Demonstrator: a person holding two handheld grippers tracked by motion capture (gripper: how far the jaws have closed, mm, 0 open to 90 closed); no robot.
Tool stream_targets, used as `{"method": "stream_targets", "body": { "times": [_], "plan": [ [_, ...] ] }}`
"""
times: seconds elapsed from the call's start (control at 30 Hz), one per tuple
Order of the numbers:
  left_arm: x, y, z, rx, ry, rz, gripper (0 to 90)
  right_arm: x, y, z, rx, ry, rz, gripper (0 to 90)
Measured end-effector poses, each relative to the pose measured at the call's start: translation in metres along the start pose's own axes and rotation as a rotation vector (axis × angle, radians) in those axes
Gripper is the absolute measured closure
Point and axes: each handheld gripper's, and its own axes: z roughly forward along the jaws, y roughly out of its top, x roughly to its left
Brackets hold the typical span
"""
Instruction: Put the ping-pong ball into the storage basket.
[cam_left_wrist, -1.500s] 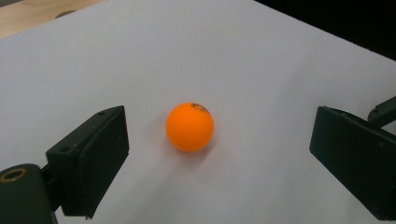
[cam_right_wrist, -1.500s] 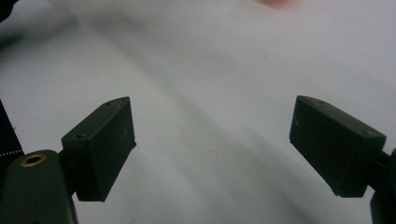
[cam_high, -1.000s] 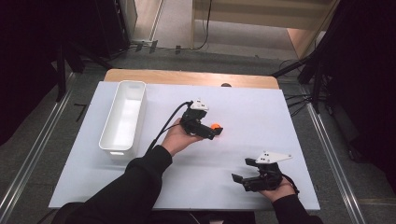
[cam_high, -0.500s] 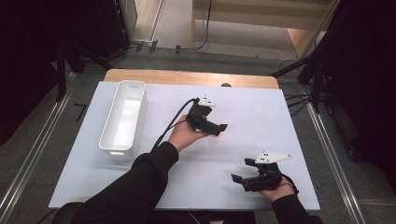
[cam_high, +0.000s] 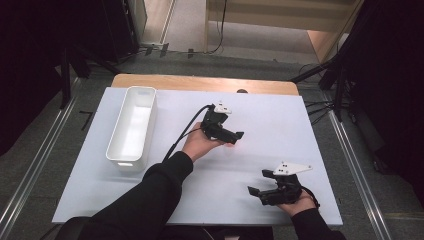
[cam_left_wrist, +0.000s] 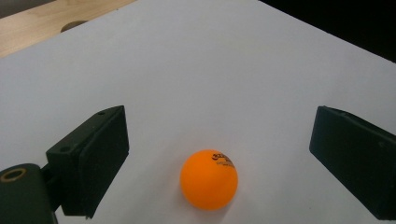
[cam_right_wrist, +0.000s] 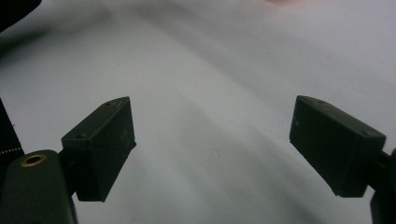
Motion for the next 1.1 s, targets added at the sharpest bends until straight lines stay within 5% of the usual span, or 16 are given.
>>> {"method": "stream_targets", "body": {
  "times": [0.7,1.1],
  "plan": [
    [0.003,-0.014,0.013,0.015,-0.007,-0.035,5.3,0.0,0.0,0.0,0.006,0.002,0.004,12.7],
    [0.0,-0.021,0.021,0.035,0.022,-0.005,5.2,0.0,0.0,0.0,0.005,0.0,-0.004,12.7]
  ]
}}
